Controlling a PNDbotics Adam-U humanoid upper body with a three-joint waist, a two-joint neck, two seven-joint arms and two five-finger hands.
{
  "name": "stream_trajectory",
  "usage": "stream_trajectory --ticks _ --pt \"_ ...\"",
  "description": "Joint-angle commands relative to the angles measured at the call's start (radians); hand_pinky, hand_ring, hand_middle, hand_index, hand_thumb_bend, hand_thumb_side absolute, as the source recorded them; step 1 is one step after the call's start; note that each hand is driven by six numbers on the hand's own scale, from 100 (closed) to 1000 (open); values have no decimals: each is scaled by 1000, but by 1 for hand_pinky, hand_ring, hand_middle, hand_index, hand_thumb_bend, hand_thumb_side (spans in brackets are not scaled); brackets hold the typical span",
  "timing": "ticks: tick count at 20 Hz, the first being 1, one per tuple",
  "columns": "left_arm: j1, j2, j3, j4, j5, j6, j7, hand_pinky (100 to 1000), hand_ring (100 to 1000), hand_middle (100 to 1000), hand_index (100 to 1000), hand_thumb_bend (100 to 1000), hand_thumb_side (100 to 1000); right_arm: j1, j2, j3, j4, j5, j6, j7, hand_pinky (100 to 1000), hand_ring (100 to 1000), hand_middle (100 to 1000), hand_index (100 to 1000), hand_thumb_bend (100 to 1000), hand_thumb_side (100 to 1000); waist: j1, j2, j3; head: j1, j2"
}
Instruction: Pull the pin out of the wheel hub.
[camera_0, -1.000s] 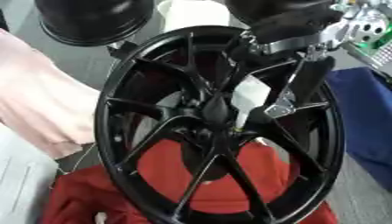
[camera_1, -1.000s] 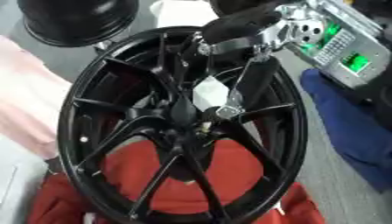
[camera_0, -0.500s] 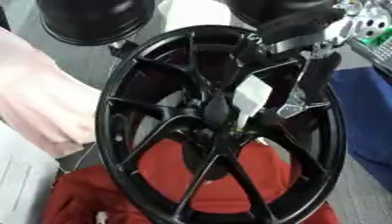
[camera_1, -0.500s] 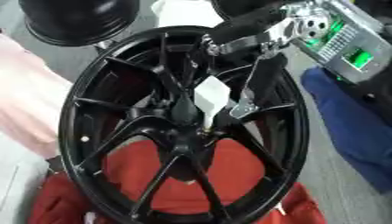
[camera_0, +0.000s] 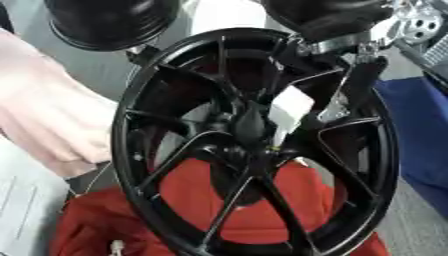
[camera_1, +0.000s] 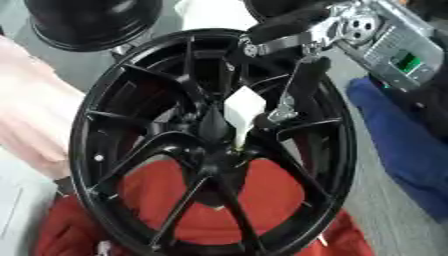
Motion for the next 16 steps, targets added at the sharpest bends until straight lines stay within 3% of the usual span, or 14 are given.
stream_trajectory --ticks 1,4,10,16 --pt "-2 12 2 -13 -2 -1 -3 722 671 633 694 580 657 -14 -11 -7 0 -24 -3 13 887 818 613 662 331 168 2 -16 3 3 -6" --pt "-1 11 2 -12 -2 -1 -4 723 671 633 694 578 657 -10 -10 -6 -1 -68 11 31 883 787 529 574 247 100 1 -17 4 5 -6" --pt "0 10 4 -12 -2 2 -3 724 670 633 694 577 659 -8 -10 -24 -7 -124 40 56 864 727 393 450 174 100 0 -19 4 9 -6" --pt "2 10 7 -11 -1 2 -1 725 668 632 694 575 660 -6 0 -102 35 -185 116 -41 855 698 347 402 158 100 2 -22 0 10 -9"
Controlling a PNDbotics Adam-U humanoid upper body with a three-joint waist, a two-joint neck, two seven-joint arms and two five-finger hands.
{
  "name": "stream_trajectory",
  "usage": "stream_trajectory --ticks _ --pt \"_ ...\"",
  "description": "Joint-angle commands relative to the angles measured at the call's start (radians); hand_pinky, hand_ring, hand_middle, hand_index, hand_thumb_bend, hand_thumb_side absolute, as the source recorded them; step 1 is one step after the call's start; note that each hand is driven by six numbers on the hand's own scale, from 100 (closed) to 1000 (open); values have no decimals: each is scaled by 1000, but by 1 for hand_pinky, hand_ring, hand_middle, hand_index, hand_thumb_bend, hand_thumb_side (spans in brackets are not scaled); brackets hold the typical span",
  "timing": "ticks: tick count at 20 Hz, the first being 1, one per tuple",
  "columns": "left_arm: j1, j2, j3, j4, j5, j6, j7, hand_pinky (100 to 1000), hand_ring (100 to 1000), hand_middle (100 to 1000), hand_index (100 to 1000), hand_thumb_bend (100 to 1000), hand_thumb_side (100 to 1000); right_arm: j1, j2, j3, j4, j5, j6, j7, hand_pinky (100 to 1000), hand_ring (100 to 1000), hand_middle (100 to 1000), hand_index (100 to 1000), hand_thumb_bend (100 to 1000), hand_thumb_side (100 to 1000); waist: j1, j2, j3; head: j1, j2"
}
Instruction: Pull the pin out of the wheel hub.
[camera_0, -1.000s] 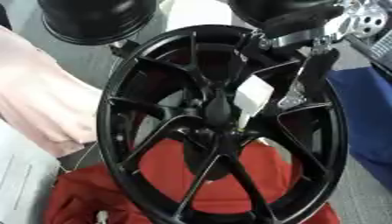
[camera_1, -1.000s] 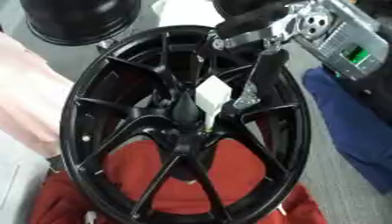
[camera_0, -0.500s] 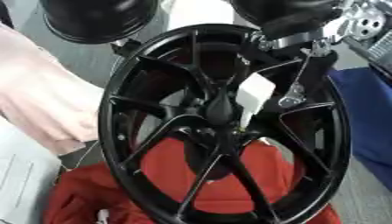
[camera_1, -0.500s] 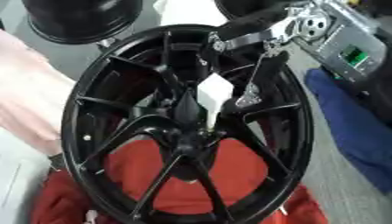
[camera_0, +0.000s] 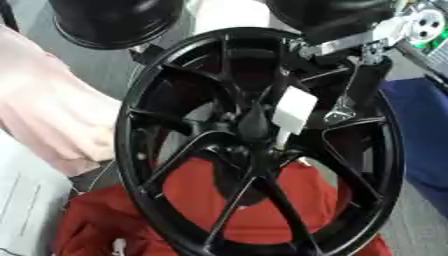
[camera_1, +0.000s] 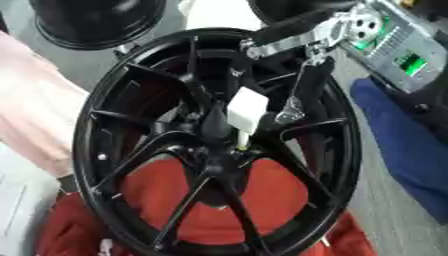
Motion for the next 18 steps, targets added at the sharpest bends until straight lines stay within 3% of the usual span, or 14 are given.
stream_trajectory --ticks 1,6,10,15,18 --pt "1 14 7 -11 -1 0 1 725 668 632 694 574 660 -19 -7 -79 17 -51 41 -67 855 694 340 395 155 100 3 -23 -1 2 -10" --pt "6 14 11 -10 -2 0 4 725 668 632 694 572 661 -37 -10 -223 69 -137 104 -187 859 693 328 379 135 100 6 -25 -12 5 -11" --pt "9 16 16 -10 -4 -1 9 726 667 632 694 570 661 2 -58 -351 127 -176 123 -297 862 692 323 373 114 100 8 -26 -22 12 -9" --pt "11 15 23 -11 -6 -2 16 727 666 632 694 568 661 156 -144 -528 221 -183 112 -470 861 691 330 381 100 100 13 -25 -33 21 -15" --pt "12 16 28 -13 -7 -3 22 727 667 632 694 568 661 280 -179 -638 287 -106 99 -605 858 692 345 397 106 100 17 -24 -41 31 -20"
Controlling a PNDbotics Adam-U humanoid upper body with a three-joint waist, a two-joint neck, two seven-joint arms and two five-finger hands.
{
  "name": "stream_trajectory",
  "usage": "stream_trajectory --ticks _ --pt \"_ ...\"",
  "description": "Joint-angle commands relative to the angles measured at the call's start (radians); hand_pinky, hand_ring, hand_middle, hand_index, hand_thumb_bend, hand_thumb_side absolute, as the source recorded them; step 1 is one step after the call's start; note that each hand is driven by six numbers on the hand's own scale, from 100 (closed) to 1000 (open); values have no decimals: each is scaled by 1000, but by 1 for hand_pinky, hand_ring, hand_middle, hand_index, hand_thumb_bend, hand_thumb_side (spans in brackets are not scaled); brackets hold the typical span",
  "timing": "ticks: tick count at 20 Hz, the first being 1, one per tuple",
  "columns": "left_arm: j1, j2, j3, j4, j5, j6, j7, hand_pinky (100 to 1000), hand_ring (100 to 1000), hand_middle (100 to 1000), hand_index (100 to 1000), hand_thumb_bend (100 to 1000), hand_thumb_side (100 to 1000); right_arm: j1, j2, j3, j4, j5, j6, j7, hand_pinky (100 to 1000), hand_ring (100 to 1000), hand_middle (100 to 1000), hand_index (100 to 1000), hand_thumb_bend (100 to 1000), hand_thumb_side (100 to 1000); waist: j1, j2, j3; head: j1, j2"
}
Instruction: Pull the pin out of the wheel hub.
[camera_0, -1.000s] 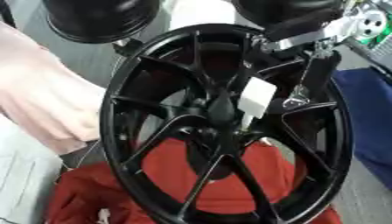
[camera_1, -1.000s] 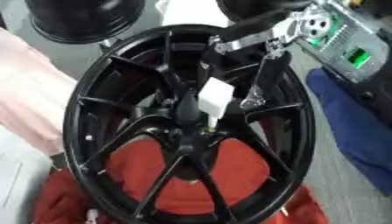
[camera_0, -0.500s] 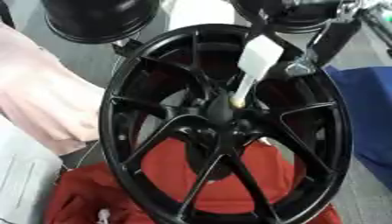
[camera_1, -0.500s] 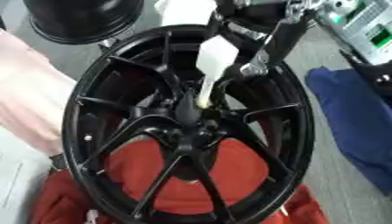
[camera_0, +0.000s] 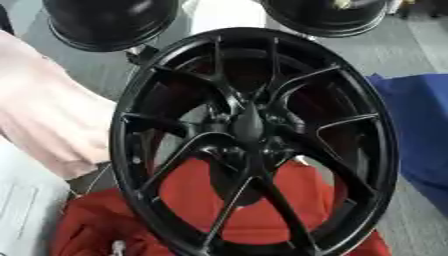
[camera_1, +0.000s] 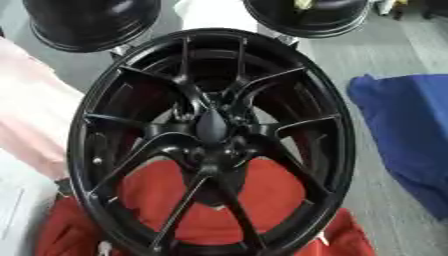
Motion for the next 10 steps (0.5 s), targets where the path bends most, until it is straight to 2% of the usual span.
stream_trajectory --ticks 1,4,6,7,8,9,10 --pt "2 16 16 -13 -6 -2 9 727 667 632 694 568 661 77 -75 -128 62 89 -9 -148 857 695 358 409 116 100 1 -24 -6 13 -18" --pt "3 18 18 -13 -7 -2 12 728 667 633 694 566 660 174 -68 -209 103 218 9 -287 861 727 451 497 200 100 6 -24 -16 23 -20" --pt "3 18 19 -13 -7 -2 13 728 668 634 694 566 660 216 -56 -251 117 273 37 -360 884 795 604 625 310 100 9 -26 -22 25 -20" --pt "4 18 20 -13 -7 -3 14 728 668 634 694 566 660 230 -50 -268 119 288 50 -394 898 829 690 681 338 130 10 -27 -24 26 -20" --pt "4 19 20 -13 -7 -3 14 728 668 634 694 566 660 240 -45 -279 118 295 61 -425 898 829 690 681 338 130 10 -27 -26 27 -20" --pt "4 19 20 -13 -7 -3 14 728 668 634 694 567 660 247 -41 -289 117 299 71 -454 927 892 804 786 263 381 11 -28 -27 27 -21" --pt "4 19 20 -12 -7 -3 14 728 668 634 694 567 661 253 -35 -298 115 297 81 -489 934 905 825 803 191 459 11 -29 -28 27 -21"
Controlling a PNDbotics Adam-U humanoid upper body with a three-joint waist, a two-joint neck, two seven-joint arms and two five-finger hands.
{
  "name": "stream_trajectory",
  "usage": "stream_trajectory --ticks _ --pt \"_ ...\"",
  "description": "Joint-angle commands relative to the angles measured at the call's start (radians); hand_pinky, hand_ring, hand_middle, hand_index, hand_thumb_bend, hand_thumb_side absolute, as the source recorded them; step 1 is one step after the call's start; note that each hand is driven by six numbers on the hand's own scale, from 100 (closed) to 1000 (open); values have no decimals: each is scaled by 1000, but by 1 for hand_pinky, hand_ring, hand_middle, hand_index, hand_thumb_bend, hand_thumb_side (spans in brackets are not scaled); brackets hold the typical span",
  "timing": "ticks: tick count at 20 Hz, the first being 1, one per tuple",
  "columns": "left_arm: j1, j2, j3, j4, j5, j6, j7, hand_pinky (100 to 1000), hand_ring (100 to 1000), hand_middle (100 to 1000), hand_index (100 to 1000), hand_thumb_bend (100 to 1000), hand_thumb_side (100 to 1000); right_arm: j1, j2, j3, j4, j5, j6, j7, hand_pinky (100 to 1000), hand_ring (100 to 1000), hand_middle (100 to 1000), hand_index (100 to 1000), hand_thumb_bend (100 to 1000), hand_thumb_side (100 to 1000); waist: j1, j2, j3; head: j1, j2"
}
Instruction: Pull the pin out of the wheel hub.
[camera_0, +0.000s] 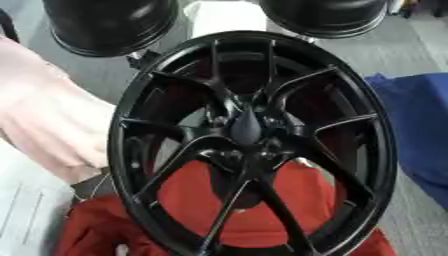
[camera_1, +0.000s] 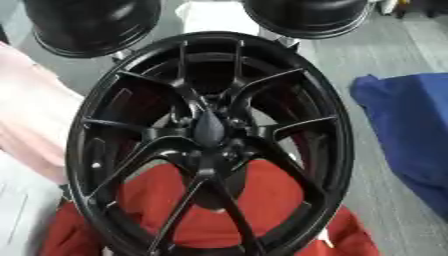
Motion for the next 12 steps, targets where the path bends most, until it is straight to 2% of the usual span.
stream_trajectory --ticks 1,3,5,7,10,12 --pt "-1 19 12 -12 -5 -2 3 729 668 634 694 567 661 2 -20 -47 -12 13 30 -106 939 912 841 815 123 528 -2 -29 -2 4 -16" --pt "-1 19 13 -12 -5 -2 3 729 668 634 694 567 661 2 -11 -50 -28 -12 48 -170 943 916 843 817 100 574 -2 -29 -1 5 -16" --pt "-1 18 13 -13 -5 -3 4 729 668 634 694 567 660 -3 -4 -43 -53 -43 58 -212 943 915 841 815 100 573 -2 -30 2 5 -14" --pt "-1 18 13 -13 -5 -3 4 730 668 634 694 566 660 -15 1 -30 -86 -67 65 -240 934 896 818 793 100 505 -3 -30 5 5 -14" --pt "-2 17 12 -14 -3 -3 3 730 669 635 694 565 660 -39 12 1 -156 -85 75 -263 929 892 812 790 185 319 -3 -31 11 1 -14" --pt "-3 17 10 -14 -3 -3 1 730 669 635 694 566 660 -58 20 21 -193 -71 95 -258 928 888 807 784 191 290 -4 -32 15 -1 -14"
